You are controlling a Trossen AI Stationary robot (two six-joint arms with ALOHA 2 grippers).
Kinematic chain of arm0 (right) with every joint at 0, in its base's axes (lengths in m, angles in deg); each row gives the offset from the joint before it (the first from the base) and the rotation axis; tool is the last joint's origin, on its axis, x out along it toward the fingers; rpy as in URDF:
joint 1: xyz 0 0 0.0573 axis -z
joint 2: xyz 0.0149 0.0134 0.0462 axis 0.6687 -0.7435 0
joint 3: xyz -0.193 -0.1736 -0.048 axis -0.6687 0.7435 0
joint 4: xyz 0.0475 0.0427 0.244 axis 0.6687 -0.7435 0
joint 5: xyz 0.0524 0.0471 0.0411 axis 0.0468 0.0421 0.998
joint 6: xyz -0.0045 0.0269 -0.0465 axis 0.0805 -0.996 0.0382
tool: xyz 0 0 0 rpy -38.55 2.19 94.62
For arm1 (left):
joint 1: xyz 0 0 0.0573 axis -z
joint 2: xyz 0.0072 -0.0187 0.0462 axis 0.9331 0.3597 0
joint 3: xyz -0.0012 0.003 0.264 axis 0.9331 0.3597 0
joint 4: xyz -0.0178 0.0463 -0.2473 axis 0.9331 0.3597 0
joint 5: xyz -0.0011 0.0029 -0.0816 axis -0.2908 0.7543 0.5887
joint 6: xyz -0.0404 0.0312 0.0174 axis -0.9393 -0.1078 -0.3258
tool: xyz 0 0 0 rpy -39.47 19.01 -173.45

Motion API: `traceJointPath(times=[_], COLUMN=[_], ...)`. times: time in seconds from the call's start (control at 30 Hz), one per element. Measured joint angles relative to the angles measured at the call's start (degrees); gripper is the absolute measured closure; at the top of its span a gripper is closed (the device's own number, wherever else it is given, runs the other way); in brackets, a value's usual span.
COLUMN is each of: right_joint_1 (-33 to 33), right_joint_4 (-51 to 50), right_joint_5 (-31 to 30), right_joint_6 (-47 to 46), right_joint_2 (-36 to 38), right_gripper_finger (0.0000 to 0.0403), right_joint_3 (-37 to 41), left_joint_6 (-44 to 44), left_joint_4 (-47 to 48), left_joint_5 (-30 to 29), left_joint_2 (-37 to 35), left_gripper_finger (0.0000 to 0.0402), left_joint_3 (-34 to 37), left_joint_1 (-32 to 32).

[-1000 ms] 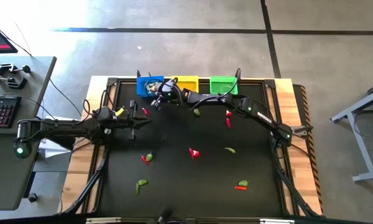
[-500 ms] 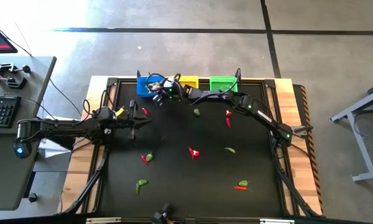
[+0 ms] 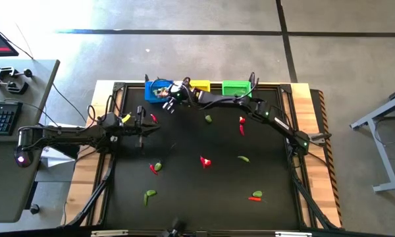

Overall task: Sort produce into baskets
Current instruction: Put the red mushroom into the blue bin

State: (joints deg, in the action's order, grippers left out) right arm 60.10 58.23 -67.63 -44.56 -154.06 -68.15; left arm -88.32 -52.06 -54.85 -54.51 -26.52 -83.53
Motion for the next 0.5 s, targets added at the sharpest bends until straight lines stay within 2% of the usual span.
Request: traceJointPath(times=[0.07, 0.5], right_joint_1=[-0.42, -3.51], right_joint_4=[-1.29, -4.41], right_joint_5=[-2.46, -5.84], right_joint_6=[1.17, 1.60], right_joint_2=[0.11, 0.80], right_gripper_finger=[0.0399, 0.0403], right_joint_3=[0.06, 0.06], left_joint_6=[0.33, 0.38], left_joint_4=[0.04, 0.02], left_joint_5=[0.00, 0.02], left_joint_2=[0.01, 0.01], left_gripper_finger=[0.0402, 0.0402], left_joint_3=[0.00, 0.00], left_joint_1=[0.00, 0.02])
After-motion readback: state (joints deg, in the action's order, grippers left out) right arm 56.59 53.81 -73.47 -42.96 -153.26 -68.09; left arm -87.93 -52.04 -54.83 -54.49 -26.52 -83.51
